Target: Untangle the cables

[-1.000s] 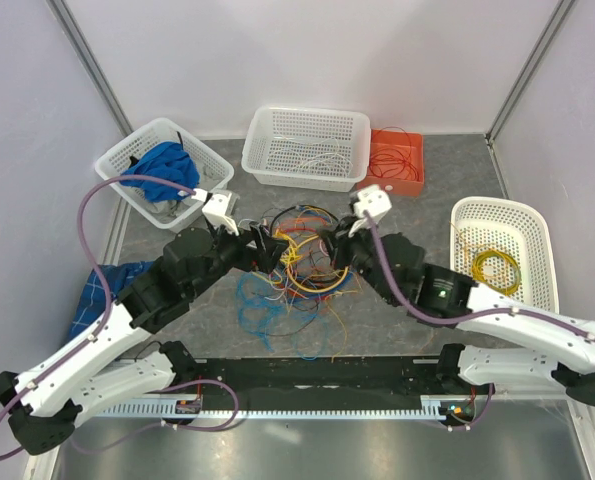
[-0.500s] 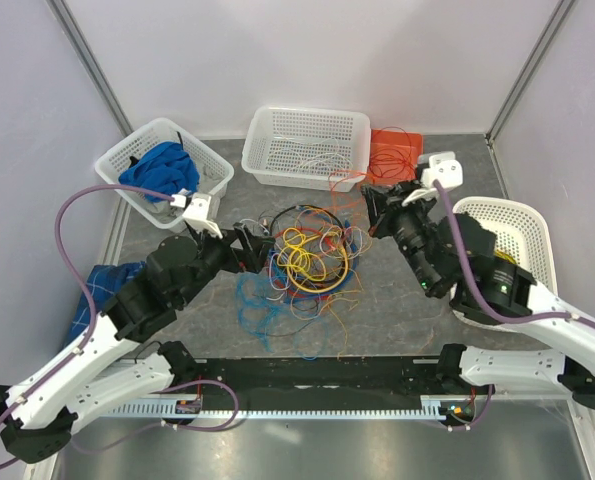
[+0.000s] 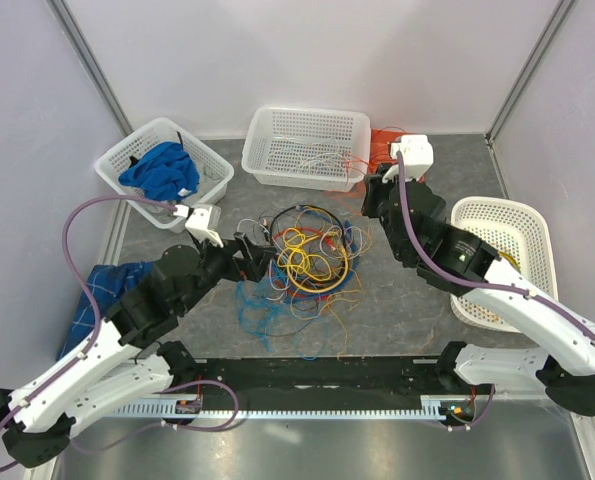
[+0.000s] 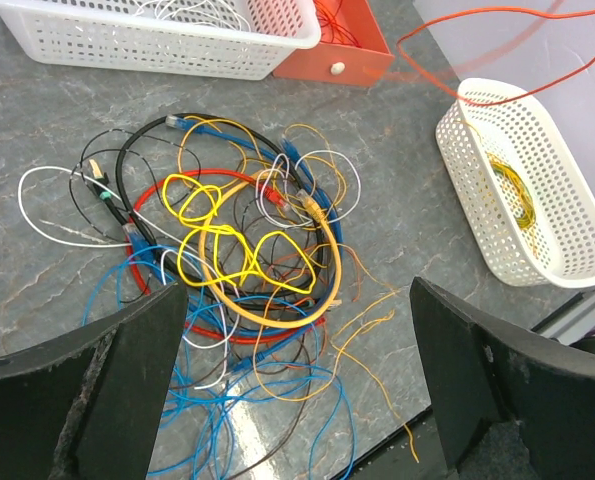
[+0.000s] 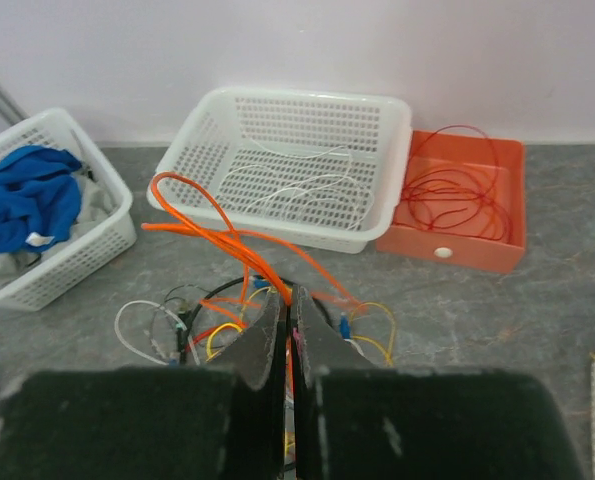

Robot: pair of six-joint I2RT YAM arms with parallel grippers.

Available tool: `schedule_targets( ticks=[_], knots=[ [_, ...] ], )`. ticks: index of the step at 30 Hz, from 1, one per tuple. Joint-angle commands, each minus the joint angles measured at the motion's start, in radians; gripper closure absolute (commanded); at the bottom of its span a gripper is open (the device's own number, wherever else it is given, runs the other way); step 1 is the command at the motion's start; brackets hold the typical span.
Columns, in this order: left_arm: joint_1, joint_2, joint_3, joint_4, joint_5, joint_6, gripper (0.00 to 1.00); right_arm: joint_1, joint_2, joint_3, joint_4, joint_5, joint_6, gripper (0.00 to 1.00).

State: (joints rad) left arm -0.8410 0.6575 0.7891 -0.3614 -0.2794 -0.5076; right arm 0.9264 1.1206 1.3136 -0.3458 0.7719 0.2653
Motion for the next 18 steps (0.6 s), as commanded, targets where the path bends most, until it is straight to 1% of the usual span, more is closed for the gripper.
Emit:
schedule_targets(
  ticks=[1, 2, 3, 5, 7, 10, 12, 13, 18],
  knots=[
    [0.003, -0.030, -0.030, 0.073, -0.003, -0.045, 0.02, -0.006, -0.008, 0.021, 0.004, -0.130, 0.080, 1.00],
    [0.003, -0.032, -0.042, 0.088, -0.003, -0.046, 0.02, -0.005, -0.013, 0.013, 0.011, -0.153, 0.089, 1.00],
    [0.003, -0.033, -0.050, 0.125, 0.002, -0.042, 0.02, -0.006, -0.019, -0.011, 0.021, -0.228, 0.106, 1.00],
    [0.003, -0.033, -0.071, 0.169, 0.003, -0.031, 0.03, -0.006, -0.042, -0.043, 0.050, -0.298, 0.126, 1.00],
    [0.003, -0.032, -0.086, 0.251, 0.016, -0.016, 0.04, -0.004, -0.065, -0.089, 0.065, -0.374, 0.153, 1.00],
    [0.003, -0.024, -0.099, 0.335, 0.031, 0.014, 0.06, -0.006, -0.085, -0.134, 0.074, -0.425, 0.186, 1.00],
    [0.003, 0.005, -0.094, 0.357, 0.042, 0.029, 0.08, -0.006, -0.094, -0.152, 0.074, -0.447, 0.193, 1.00],
    [0.003, 0.020, -0.088, 0.387, 0.049, 0.035, 0.08, -0.006, -0.097, -0.155, 0.076, -0.471, 0.199, 1.00],
    [0.003, 0.132, -0.065, 0.433, 0.123, 0.037, 0.11, -0.006, -0.111, -0.152, 0.076, -0.539, 0.207, 1.00]
  ],
)
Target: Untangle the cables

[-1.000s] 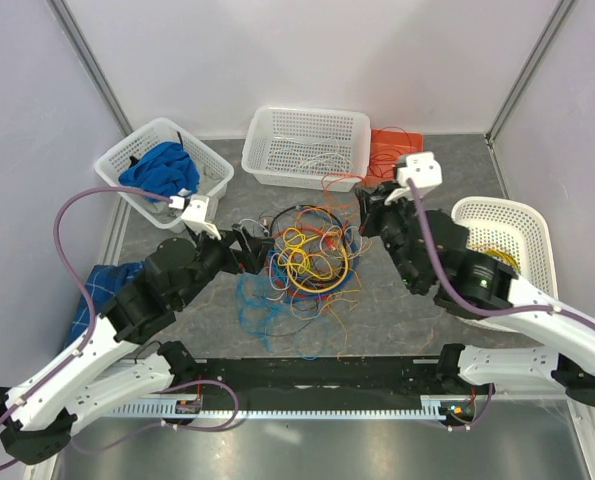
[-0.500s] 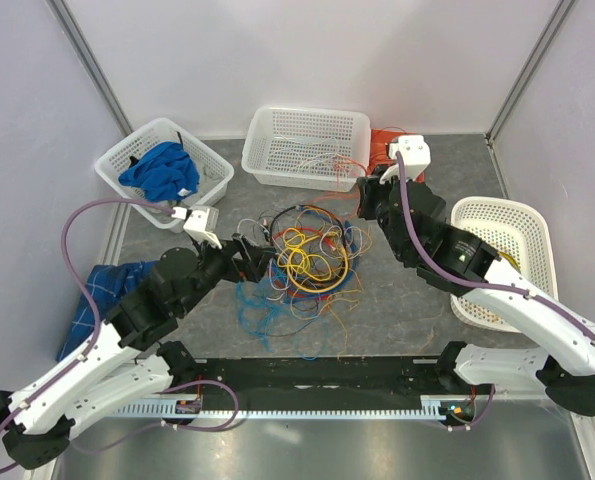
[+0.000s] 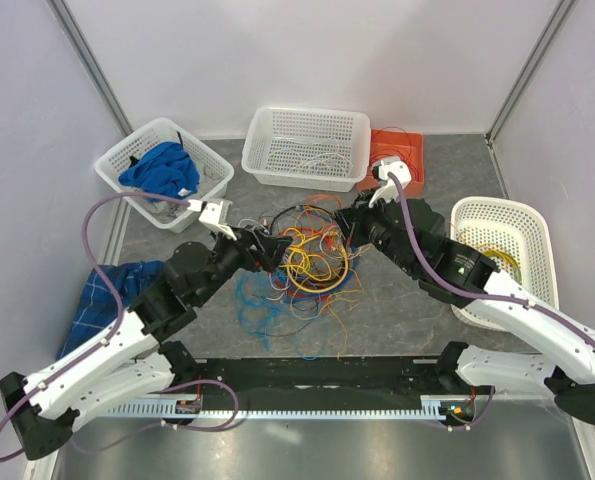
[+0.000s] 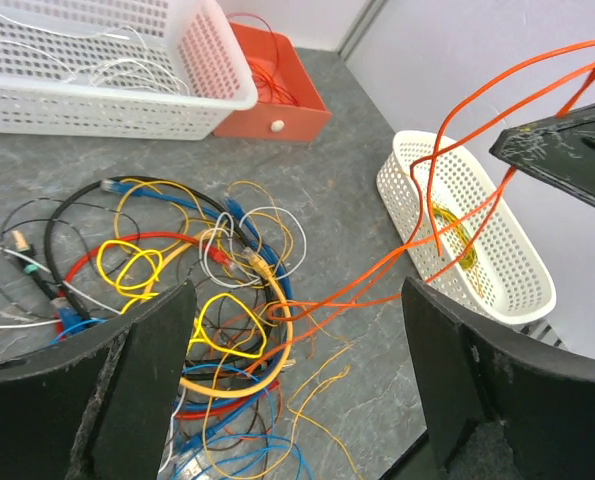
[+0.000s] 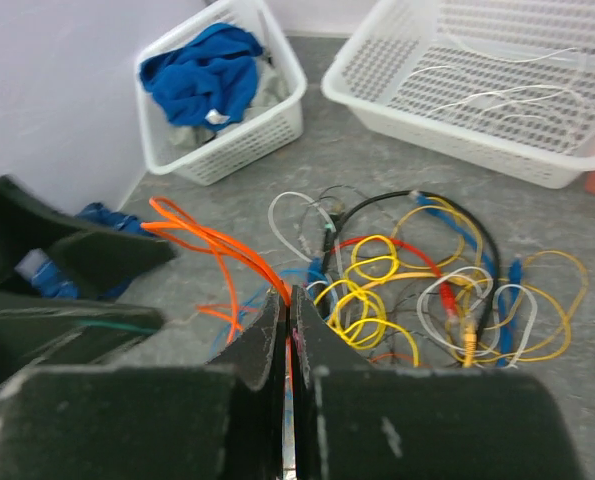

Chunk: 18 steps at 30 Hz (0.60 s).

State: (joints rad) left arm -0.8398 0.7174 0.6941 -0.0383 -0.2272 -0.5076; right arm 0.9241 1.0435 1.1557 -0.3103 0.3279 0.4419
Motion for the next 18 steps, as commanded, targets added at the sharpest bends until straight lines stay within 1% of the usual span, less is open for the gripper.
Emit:
schedule_targets(
  ticks=[1, 4, 8, 11, 12, 14, 16, 17, 18],
  knots=[
    [0.002, 0.083, 0.027, 0.121, 0.080, 0.035, 0.11, -0.004, -0.036, 0.006, 0.040, -0.098, 0.029, 1.00],
    [0.002, 0.120, 0.024, 0.155, 0.127, 0.034, 0.14, -0.004, -0.043, 0.006, 0.037, -0.104, 0.027, 1.00],
    [0.002, 0.128, 0.012, 0.190, 0.164, 0.037, 0.18, -0.002, -0.053, 0.001, 0.031, -0.109, 0.024, 1.00],
    [0.002, 0.132, 0.012, 0.195, 0.160, 0.044, 0.36, -0.004, -0.054, -0.001, 0.033, -0.118, 0.024, 1.00],
    [0.002, 0.134, 0.012, 0.195, 0.151, 0.047, 0.50, -0.004, -0.057, 0.002, 0.033, -0.122, 0.024, 1.00],
    [0.002, 0.142, 0.019, 0.195, 0.143, 0.057, 0.60, -0.002, -0.057, -0.001, 0.034, -0.139, 0.030, 1.00],
    [0.002, 0.149, 0.033, 0.183, 0.137, 0.075, 0.92, -0.002, -0.059, -0.001, 0.037, -0.156, 0.035, 1.00],
    [0.002, 0.158, 0.053, 0.167, 0.126, 0.075, 0.98, -0.004, -0.060, -0.002, 0.039, -0.159, 0.035, 1.00],
    [0.002, 0.160, 0.065, 0.154, 0.108, 0.076, 0.98, -0.002, -0.066, -0.004, 0.039, -0.161, 0.035, 1.00]
  ],
)
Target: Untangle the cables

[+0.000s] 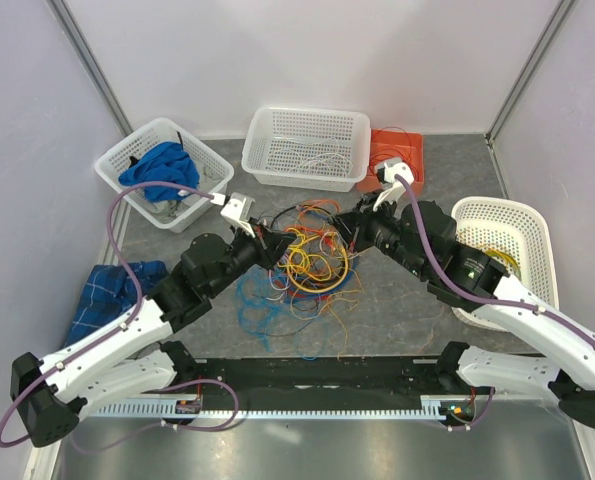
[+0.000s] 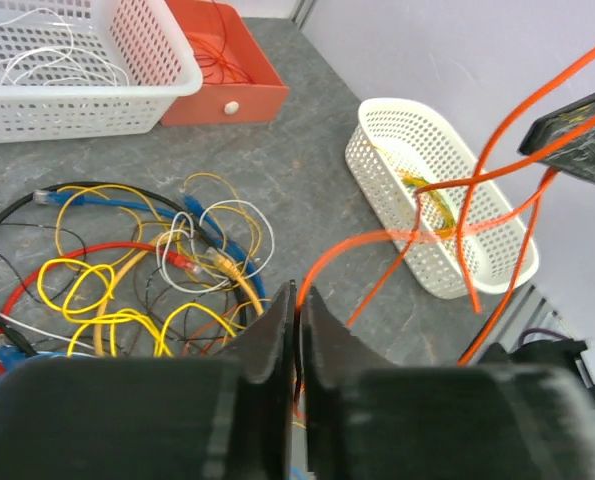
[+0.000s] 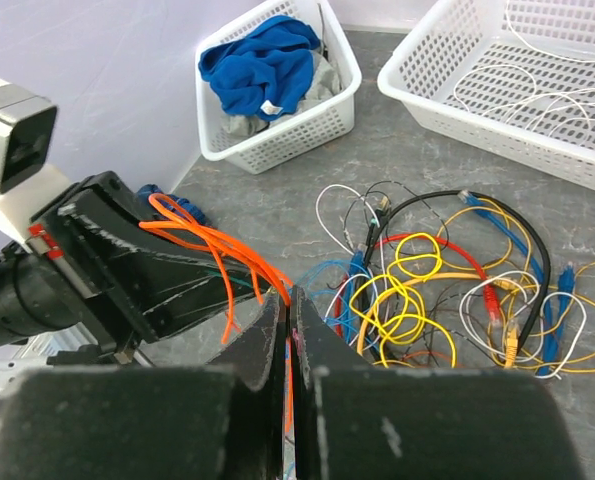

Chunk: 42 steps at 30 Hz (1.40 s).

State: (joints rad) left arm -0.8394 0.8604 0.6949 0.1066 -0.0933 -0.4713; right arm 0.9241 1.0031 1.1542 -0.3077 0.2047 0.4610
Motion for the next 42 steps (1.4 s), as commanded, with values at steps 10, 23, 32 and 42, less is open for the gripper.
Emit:
schedule_targets(
  ticks=[10, 23, 32, 42],
  knots=[
    [0.002, 0.049, 0.389, -0.306, -0.109, 0.097, 0.98, -0.004, -0.159, -0.042, 0.005, 0.191, -0.022, 0.27],
    [0.002, 0.153, 0.673, -0.412, -0.112, 0.106, 0.98, 0.019, -0.074, -0.073, 0.217, -0.116, -0.036, 0.31],
    [0.002, 0.163, 0.647, -0.389, -0.082, 0.088, 0.98, 0.032, 0.034, -0.070, 0.282, -0.059, 0.001, 0.28],
    [0.002, 0.144, 0.634, -0.387, -0.037, 0.069, 0.98, 0.032, 0.167, -0.048, 0.349, -0.028, 0.013, 0.29]
  ],
)
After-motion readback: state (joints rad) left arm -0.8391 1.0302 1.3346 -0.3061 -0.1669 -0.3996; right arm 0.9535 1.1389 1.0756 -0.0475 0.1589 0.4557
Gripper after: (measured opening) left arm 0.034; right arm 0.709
